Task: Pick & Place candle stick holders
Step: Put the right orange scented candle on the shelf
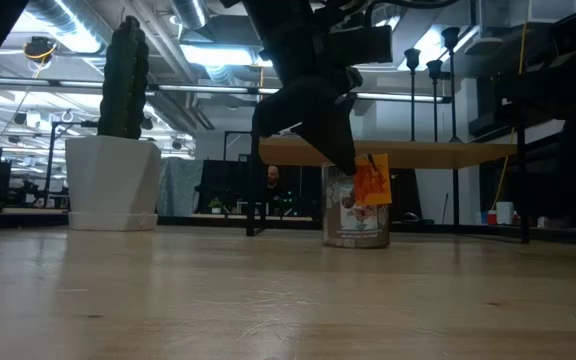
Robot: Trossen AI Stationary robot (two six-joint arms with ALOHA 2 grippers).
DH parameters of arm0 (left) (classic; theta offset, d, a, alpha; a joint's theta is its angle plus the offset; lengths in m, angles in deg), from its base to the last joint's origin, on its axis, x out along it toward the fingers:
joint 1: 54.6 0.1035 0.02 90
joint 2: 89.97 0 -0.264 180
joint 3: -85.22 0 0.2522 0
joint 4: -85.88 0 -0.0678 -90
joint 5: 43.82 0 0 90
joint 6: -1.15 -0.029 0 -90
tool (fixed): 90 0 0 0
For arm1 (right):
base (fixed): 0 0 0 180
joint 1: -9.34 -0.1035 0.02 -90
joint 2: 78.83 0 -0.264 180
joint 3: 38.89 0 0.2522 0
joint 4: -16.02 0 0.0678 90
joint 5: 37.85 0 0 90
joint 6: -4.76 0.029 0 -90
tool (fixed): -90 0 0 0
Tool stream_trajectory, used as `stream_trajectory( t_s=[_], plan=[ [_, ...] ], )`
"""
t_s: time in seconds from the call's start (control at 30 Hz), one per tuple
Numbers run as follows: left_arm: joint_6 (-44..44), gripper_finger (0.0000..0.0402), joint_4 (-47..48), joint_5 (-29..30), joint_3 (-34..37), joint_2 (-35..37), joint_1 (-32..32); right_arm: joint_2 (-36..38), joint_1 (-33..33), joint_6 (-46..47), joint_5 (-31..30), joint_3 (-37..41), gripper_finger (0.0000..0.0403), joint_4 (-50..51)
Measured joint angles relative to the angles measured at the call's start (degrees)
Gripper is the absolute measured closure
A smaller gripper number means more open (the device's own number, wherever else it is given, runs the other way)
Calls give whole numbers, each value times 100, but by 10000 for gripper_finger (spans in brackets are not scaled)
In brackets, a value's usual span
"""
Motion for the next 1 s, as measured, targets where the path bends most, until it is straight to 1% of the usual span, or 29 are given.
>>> stream_trajectory(
  t_s=[0.23, 0.4, 0.63, 1.0],
  plan=[
    [-129, 399, 46, 174, -45, -29, -53, 0, -1, 0, -1, 1, 392, 0],
    [-371, 399, 143, 96, -312, -64, -61, 0, 1, 0, -4, 1, 392, 0],
    [-785, 399, 188, 118, -887, -62, -57, 0, -1, 0, -6, 1, 392, 0],
    [-1082, 400, 844, 93, -2194, -40, 251, 0, 0, 0, -6, 1, 392, 0]
  ],
)
